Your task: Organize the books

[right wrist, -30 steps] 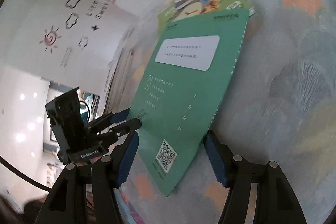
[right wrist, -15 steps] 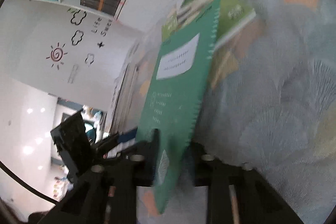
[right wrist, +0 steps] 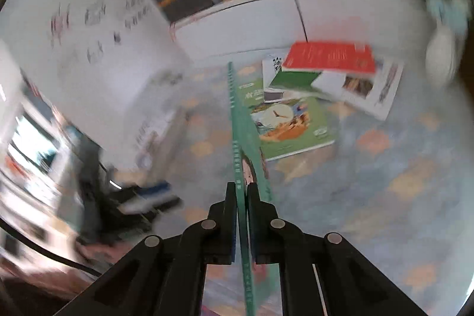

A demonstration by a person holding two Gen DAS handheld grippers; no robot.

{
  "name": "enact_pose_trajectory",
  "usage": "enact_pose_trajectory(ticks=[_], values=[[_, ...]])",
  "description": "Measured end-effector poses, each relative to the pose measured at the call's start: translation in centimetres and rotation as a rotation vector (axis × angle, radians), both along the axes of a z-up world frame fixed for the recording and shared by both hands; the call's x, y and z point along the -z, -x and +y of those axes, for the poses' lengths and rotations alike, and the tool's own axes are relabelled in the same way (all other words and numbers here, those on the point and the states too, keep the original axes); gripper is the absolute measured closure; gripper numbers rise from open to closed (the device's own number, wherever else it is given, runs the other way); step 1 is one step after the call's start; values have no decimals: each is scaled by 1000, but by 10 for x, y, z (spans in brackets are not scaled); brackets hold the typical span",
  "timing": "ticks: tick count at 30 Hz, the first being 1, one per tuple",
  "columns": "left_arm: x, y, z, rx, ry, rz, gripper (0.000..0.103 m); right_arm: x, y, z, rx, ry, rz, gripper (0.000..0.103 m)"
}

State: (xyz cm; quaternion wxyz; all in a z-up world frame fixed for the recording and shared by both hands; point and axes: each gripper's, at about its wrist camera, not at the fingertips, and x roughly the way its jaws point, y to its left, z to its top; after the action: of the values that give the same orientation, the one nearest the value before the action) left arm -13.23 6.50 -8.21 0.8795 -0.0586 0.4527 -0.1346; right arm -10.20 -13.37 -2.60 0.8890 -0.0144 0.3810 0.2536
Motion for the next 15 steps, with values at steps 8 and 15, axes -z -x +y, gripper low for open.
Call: enact_pose_trajectory(ticks=[8, 15], values=[[11, 23, 27, -40, -1, 48, 55, 98, 1, 83, -222, 12, 295, 85], [24, 24, 11, 21, 93, 112, 55, 91, -24, 34, -171, -36, 165, 35]])
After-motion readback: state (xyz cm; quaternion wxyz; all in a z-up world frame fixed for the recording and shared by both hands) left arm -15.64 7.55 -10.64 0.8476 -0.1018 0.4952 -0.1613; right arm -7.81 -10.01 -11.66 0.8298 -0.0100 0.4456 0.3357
